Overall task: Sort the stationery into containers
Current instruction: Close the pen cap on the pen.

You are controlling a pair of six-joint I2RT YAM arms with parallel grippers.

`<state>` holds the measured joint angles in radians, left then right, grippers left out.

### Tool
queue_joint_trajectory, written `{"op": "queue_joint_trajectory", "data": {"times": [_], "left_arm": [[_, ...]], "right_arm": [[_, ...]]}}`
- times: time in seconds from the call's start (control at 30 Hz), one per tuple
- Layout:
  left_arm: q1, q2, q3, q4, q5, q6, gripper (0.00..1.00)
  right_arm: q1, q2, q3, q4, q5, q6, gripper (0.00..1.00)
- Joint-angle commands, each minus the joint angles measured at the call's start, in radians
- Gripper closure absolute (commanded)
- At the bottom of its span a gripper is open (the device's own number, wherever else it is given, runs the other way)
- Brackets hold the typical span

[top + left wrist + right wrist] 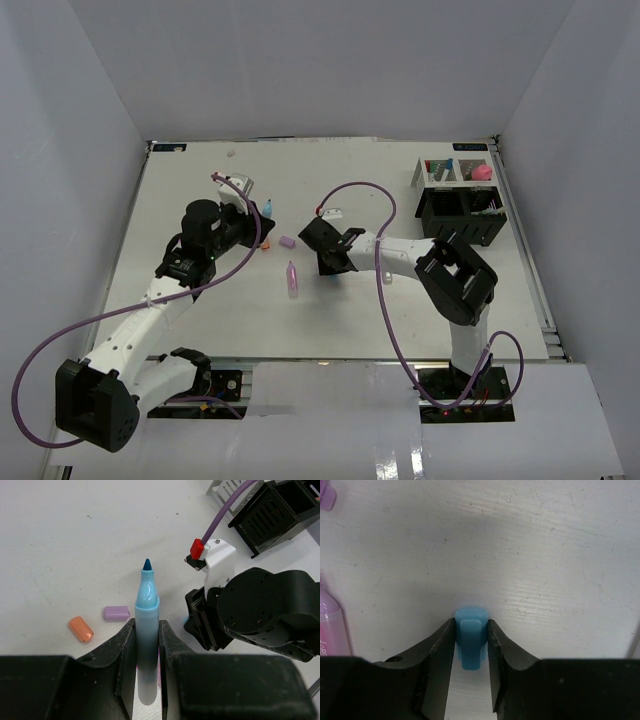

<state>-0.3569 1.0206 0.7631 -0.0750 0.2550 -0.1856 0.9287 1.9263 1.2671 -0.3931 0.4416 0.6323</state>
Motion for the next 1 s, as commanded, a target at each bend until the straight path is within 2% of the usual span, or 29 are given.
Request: {"op": "queue_joint_trajectory", "data": {"times": [0.0, 0.03, 0.07, 0.17, 0.43, 0.57, 0.67, 0.97], "left_arm": [[0.004, -0.034, -0.011, 0.018, 0.065, 0.038, 0.89], [0.004, -0.037, -0.015, 0.017, 0.078, 0.044, 0.89], [0.003, -0.042, -0.018, 0.02, 0.099, 0.051, 0.89], [0.004, -0.047, -0.019, 0.024, 0.122, 0.063, 0.89], [0.003, -0.07, -0.039, 0.066, 0.294, 0.081, 0.89], [0.003, -0.079, -0.047, 0.112, 0.346, 0.089, 0.89], [0.003, -0.083, -0.05, 0.119, 0.342, 0.09, 0.89], [0.003, -0.105, -0.065, 0.139, 0.322, 0.092, 0.89]], "right_arm": [[-0.008, -0.021, -0.018, -0.012, 0.051, 0.015, 0.66], [-0.008, -0.03, -0.024, -0.001, 0.06, 0.014, 0.67], [-0.008, -0.056, -0.035, 0.008, 0.068, 0.01, 0.75], [-0.008, -0.134, -0.081, 0.061, 0.086, -0.02, 0.83], [-0.007, -0.467, -0.127, 0.223, 0.134, -0.228, 0.85], [-0.007, -0.61, -0.164, 0.434, 0.065, -0.298, 0.85], [-0.007, -0.645, -0.137, 0.536, 0.029, -0.287, 0.89], [0.022, -0.564, -0.064, 0.75, -0.055, -0.195, 0.86]]}}
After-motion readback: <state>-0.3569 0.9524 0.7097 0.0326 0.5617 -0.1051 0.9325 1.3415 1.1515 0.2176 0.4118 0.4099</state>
